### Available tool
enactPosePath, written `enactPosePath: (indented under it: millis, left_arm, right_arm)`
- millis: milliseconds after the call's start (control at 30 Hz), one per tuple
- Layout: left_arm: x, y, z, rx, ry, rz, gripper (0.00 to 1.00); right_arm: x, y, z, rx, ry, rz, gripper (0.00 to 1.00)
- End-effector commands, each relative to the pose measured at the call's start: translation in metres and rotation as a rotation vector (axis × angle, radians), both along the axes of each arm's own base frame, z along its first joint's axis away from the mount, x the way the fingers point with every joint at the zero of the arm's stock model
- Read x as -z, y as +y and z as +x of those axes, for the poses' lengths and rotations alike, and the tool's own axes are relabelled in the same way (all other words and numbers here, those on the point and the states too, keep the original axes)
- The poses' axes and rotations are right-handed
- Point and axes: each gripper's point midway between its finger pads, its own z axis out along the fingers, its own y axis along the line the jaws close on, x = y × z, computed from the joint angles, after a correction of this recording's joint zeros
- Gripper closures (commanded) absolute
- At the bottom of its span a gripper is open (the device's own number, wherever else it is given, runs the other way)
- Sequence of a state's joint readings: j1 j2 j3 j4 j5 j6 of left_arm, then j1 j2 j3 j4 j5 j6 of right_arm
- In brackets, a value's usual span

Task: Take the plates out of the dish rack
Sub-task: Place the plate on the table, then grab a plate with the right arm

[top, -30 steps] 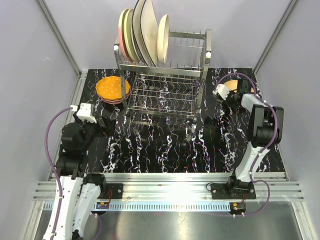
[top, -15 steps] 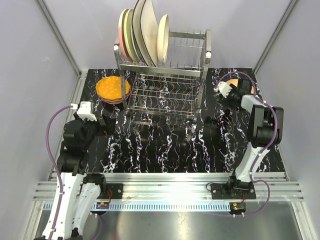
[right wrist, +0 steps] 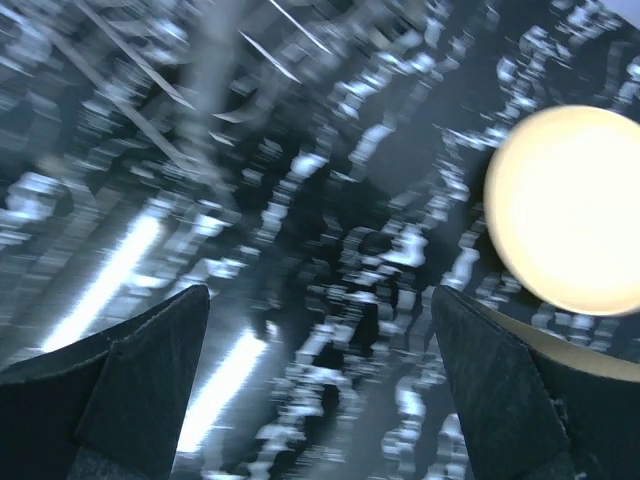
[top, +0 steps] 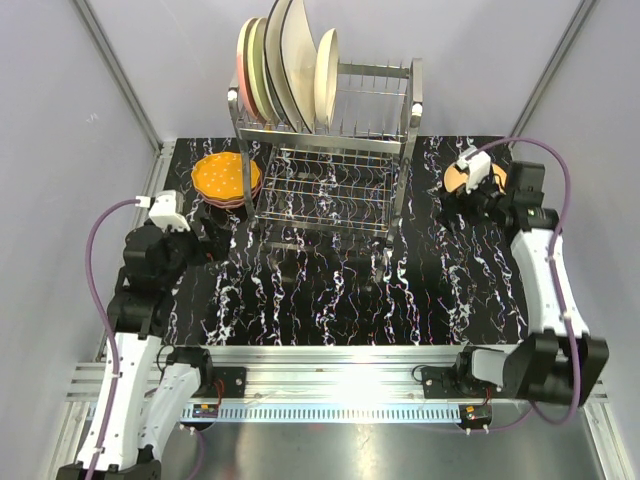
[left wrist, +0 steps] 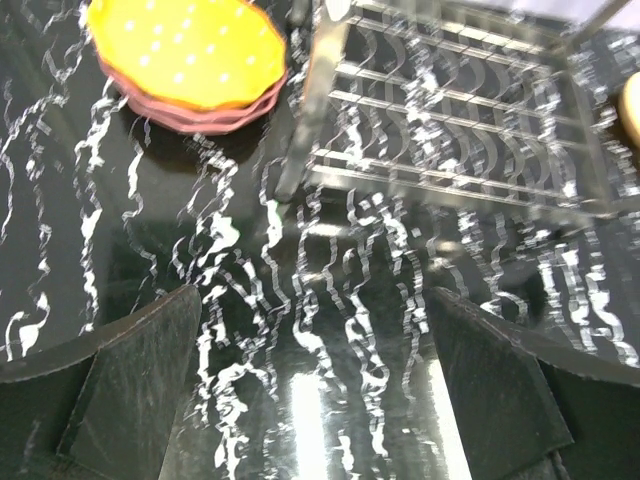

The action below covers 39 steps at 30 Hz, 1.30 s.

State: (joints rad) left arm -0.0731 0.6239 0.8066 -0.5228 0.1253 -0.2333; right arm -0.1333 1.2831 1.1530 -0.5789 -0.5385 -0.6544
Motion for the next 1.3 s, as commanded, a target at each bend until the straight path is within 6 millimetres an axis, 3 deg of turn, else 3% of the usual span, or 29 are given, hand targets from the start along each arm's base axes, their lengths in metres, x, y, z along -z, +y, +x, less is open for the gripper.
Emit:
enactPosePath:
  millis: [0,133,233,300,333,400,433,467,500,667,700,767,800,833,900,933,1133,1233,1267]
  left_arm:
    - [-0.037,-0.005,-0.006,-0.010,-0.049,-0.040,0.01]
    - [-0.052,-0.019,-0.012,0.024,-0.045,-0.043,0.01]
    - [-0.058,-0.026,-0.014,0.015,-0.034,-0.017,0.01]
    - [-0.059,-0.025,-0.012,-0.024,-0.019,0.014,0.01]
    - [-0.069,-0.036,-0.016,0.012,-0.034,0.015,0.01]
    - [-0.070,-0.038,-0.012,-0.019,-0.015,0.060,0.01]
    - [-0.079,-0.054,-0.013,0.020,-0.017,0.070,0.01]
    - [-0.080,-0.050,-0.012,-0.024,-0.014,0.107,0.01]
    - [-0.082,-0.064,-0.016,0.012,-0.016,0.125,0.01]
    - [-0.101,-0.083,-0.015,-0.048,-0.033,0.291,0.01]
    - [-0.118,-0.092,-0.018,-0.029,-0.061,0.281,0.01]
    - [-0.120,-0.099,-0.014,-0.053,-0.049,0.363,0.01]
    - [-0.137,-0.104,-0.014,-0.051,-0.066,0.342,0.01]
    - [-0.142,-0.108,-0.013,-0.051,-0.067,0.355,0.01]
    - [-0.143,-0.118,-0.006,-0.056,-0.068,0.436,0.01]
    - [-0.159,-0.121,-0.005,-0.057,-0.088,0.415,0.01]
    - [-0.186,-0.144,0.012,-0.059,-0.129,0.486,0.01]
    - [-0.198,-0.166,0.023,-0.033,-0.155,0.490,0.01]
    - [-0.210,-0.170,0.025,-0.037,-0.180,0.457,0.01]
  right_arm:
    - [-0.014,0.043,-0.037,0.000,0.106,0.303,0.00]
    - [-0.042,0.078,-0.068,-0.179,0.139,0.464,0.00]
    - [-0.052,0.088,-0.081,-0.222,0.154,0.520,0.00]
    - [-0.052,0.088,-0.085,-0.216,0.158,0.526,0.00]
    - [-0.052,0.088,-0.085,-0.205,0.159,0.531,0.00]
    - [-0.045,0.087,-0.087,-0.194,0.157,0.526,0.00]
    - [-0.043,0.086,-0.086,-0.188,0.145,0.520,0.00]
    - [-0.037,0.085,-0.087,-0.179,0.150,0.514,0.00]
    - [-0.033,0.083,-0.087,-0.168,0.143,0.497,0.00]
    - [-0.030,0.079,-0.089,-0.149,0.127,0.471,0.00]
    - [-0.029,0.079,-0.089,-0.150,0.124,0.468,0.00]
    - [-0.029,0.078,-0.088,-0.147,0.121,0.462,0.00]
    - [-0.028,0.077,-0.087,-0.146,0.113,0.449,0.00]
    - [-0.027,0.076,-0.087,-0.143,0.114,0.444,0.00]
    - [-0.027,0.075,-0.087,-0.137,0.106,0.432,0.00]
    - [-0.027,0.074,-0.087,-0.136,0.104,0.431,0.00]
    - [-0.030,0.073,-0.089,-0.135,0.077,0.419,0.00]
    - [-0.032,0.074,-0.090,-0.137,0.068,0.416,0.00]
    - [-0.032,0.073,-0.090,-0.136,0.070,0.419,0.00]
